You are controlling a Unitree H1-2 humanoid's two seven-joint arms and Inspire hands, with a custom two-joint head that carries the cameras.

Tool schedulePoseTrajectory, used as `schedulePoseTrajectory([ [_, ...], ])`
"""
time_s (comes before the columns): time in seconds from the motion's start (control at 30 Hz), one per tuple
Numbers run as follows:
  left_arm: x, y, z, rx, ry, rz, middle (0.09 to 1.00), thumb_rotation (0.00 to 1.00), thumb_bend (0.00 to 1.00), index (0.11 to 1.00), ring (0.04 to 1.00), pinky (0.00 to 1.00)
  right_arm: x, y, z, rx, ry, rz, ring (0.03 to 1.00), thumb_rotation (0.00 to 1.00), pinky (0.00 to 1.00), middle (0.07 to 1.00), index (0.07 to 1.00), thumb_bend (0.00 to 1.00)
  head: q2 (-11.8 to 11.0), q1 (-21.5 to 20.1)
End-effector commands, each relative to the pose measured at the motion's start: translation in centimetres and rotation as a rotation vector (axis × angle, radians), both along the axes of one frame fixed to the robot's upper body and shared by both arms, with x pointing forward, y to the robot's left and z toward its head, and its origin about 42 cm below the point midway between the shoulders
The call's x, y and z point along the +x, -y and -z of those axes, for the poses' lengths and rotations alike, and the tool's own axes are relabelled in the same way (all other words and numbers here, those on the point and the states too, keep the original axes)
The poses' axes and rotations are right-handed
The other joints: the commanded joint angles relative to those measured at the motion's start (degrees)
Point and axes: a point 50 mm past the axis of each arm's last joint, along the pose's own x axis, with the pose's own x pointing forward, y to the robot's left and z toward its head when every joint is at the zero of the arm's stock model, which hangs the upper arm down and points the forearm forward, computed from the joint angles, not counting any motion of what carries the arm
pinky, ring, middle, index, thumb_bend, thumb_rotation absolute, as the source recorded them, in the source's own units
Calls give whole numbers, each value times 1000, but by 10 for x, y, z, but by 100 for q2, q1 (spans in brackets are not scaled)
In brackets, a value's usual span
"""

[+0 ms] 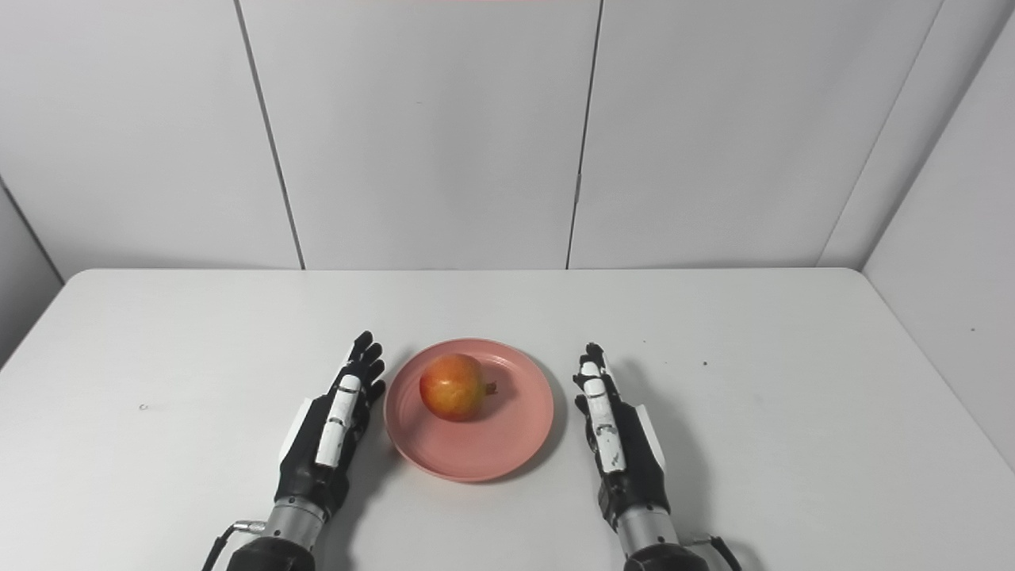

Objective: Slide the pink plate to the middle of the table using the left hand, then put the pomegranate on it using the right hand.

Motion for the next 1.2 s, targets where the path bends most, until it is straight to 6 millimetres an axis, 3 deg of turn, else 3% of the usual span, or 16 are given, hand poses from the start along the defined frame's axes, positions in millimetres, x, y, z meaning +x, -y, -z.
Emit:
schedulePoseTrajectory([
  [0.0,2,3,-10,-1,54,2,1000,1000,407,1000,1000,1000,2,-3,-16,18,96,-3,996,1000,1000,1000,1000,303,3,1],
  [1.17,2,3,-10,-13,50,9,1000,1000,411,1000,1000,1000,0,-5,-19,30,97,2,995,1000,999,1000,1000,305,71,48],
])
